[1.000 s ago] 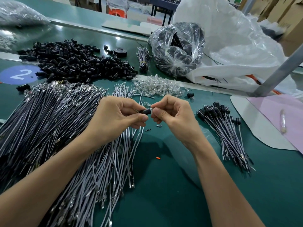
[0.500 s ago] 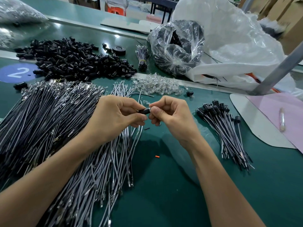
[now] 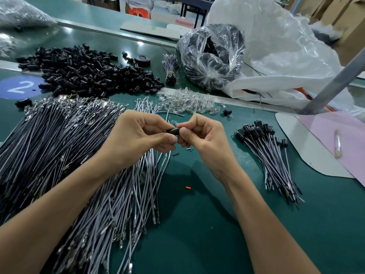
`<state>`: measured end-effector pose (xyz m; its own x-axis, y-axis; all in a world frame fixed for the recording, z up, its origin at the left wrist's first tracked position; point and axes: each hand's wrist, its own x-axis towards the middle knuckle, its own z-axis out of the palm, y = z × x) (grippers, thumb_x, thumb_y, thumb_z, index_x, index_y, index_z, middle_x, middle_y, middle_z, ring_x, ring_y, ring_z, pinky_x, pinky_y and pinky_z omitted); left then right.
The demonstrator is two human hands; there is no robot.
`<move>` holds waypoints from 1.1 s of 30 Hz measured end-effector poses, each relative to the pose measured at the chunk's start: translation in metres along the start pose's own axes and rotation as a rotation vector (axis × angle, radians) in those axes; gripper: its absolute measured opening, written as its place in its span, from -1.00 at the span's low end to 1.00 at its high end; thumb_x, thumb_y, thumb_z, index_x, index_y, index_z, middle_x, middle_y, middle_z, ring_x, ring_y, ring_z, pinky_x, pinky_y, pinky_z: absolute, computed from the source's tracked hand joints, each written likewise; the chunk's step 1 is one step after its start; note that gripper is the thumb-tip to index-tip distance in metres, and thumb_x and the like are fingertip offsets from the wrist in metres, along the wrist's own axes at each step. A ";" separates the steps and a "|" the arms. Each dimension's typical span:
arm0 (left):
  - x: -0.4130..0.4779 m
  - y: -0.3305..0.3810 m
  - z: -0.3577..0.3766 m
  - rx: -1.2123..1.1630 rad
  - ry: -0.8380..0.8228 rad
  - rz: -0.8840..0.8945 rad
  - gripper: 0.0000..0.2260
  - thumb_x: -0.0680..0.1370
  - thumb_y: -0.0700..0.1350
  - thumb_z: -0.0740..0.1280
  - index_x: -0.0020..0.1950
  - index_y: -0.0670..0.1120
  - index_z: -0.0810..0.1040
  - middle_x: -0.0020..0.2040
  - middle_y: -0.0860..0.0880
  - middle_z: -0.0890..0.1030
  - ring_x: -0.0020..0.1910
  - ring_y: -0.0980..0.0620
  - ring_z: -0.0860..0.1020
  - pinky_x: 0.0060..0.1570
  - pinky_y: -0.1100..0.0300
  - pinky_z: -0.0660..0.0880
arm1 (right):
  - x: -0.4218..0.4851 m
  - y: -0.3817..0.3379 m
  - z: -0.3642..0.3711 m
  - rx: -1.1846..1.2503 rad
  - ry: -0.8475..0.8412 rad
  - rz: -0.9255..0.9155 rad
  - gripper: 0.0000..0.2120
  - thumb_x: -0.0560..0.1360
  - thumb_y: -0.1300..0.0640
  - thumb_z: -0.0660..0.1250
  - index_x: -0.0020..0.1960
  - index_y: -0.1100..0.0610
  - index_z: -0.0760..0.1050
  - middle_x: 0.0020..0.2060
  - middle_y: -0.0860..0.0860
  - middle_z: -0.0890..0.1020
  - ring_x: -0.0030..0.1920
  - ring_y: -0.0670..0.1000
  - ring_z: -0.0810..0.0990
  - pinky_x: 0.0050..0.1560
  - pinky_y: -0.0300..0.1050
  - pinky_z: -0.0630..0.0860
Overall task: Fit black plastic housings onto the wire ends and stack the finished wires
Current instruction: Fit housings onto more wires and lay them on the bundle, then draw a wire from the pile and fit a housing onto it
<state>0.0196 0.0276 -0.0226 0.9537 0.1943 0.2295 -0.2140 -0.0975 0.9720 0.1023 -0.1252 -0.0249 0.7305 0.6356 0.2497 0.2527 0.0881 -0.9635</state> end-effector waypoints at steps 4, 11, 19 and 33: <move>0.000 0.001 -0.002 -0.010 -0.014 0.008 -0.82 0.30 -0.21 0.47 -0.11 -0.16 0.65 -0.26 -0.10 0.71 -0.31 -0.07 0.70 -0.29 0.18 0.64 | 0.000 -0.001 -0.005 0.035 -0.039 -0.001 -0.78 0.49 0.47 0.32 -0.21 0.19 0.51 -0.39 0.03 0.62 -0.38 -0.12 0.56 -0.28 -0.29 0.50; 0.001 0.000 -0.002 0.002 -0.043 0.010 -0.80 0.32 -0.22 0.47 -0.08 -0.21 0.66 -0.24 -0.14 0.71 -0.30 -0.10 0.70 -0.31 0.19 0.63 | 0.001 -0.001 -0.011 0.048 -0.067 0.043 -0.86 0.48 0.47 0.33 -0.18 0.28 0.51 -0.39 -0.01 0.65 -0.39 -0.09 0.57 -0.30 -0.28 0.48; 0.002 0.005 0.003 -0.128 0.071 -0.003 -0.73 0.30 -0.19 0.48 -0.04 -0.21 0.59 -0.24 -0.14 0.71 -0.27 -0.09 0.71 -0.29 0.19 0.62 | 0.005 -0.006 0.004 0.087 -0.033 -0.025 -0.89 0.55 0.29 0.31 0.02 0.14 0.57 -0.21 -0.06 0.67 -0.22 -0.13 0.59 -0.15 -0.27 0.51; 0.004 0.010 -0.020 -0.365 0.238 0.056 -0.54 0.50 0.17 0.28 0.22 -0.15 0.56 -0.14 -0.12 0.71 -0.15 -0.12 0.67 -0.13 0.09 0.62 | -0.024 -0.104 -0.178 -0.091 0.336 0.216 -0.78 0.48 0.02 0.29 -0.11 0.08 0.68 -0.34 -0.06 0.62 -0.30 -0.14 0.59 -0.34 -0.33 0.55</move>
<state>0.0176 0.0467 -0.0110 0.8725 0.4221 0.2463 -0.3654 0.2287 0.9023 0.1715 -0.2862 0.0861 0.9356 0.3452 0.0745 0.1149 -0.0981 -0.9885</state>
